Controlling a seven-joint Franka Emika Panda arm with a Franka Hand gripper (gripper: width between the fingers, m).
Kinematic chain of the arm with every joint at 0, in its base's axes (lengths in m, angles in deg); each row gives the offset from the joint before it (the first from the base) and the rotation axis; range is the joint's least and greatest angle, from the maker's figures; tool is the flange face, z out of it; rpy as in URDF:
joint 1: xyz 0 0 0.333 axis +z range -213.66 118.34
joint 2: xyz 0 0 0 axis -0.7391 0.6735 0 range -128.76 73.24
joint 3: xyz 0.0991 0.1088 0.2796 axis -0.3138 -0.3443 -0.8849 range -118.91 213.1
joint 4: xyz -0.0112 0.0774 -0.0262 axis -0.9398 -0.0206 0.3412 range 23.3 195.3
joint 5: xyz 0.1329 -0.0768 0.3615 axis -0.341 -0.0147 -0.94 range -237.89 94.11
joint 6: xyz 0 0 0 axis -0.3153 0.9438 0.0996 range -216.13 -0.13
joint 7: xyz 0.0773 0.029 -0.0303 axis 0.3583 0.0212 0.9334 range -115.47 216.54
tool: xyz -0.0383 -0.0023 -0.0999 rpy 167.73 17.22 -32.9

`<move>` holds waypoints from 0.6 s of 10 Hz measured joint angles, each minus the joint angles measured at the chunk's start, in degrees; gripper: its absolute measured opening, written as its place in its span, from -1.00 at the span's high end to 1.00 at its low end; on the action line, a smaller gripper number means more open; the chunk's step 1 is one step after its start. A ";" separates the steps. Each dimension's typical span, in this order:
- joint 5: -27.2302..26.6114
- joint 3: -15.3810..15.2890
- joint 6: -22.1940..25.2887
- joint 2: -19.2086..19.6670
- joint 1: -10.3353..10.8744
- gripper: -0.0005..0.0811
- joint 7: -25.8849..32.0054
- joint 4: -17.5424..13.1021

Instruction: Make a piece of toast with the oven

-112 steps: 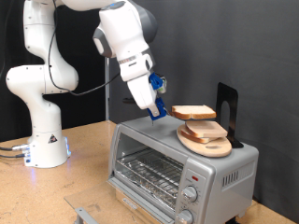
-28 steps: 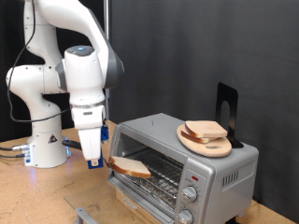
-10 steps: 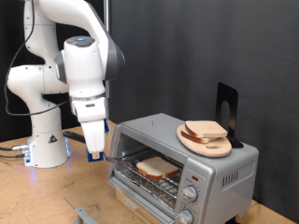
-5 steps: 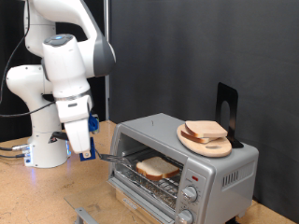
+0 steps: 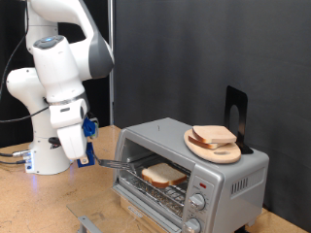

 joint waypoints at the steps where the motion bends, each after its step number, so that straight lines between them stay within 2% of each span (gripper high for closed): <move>1: -2.31 1.39 0.69 -0.47 -0.17 0.03 2.18 -0.14; 4: -6.84 5.69 6.62 -3.19 -0.84 0.03 6.37 -2.05; 6: -7.96 7.16 10.09 -5.08 -1.03 0.03 6.36 -3.43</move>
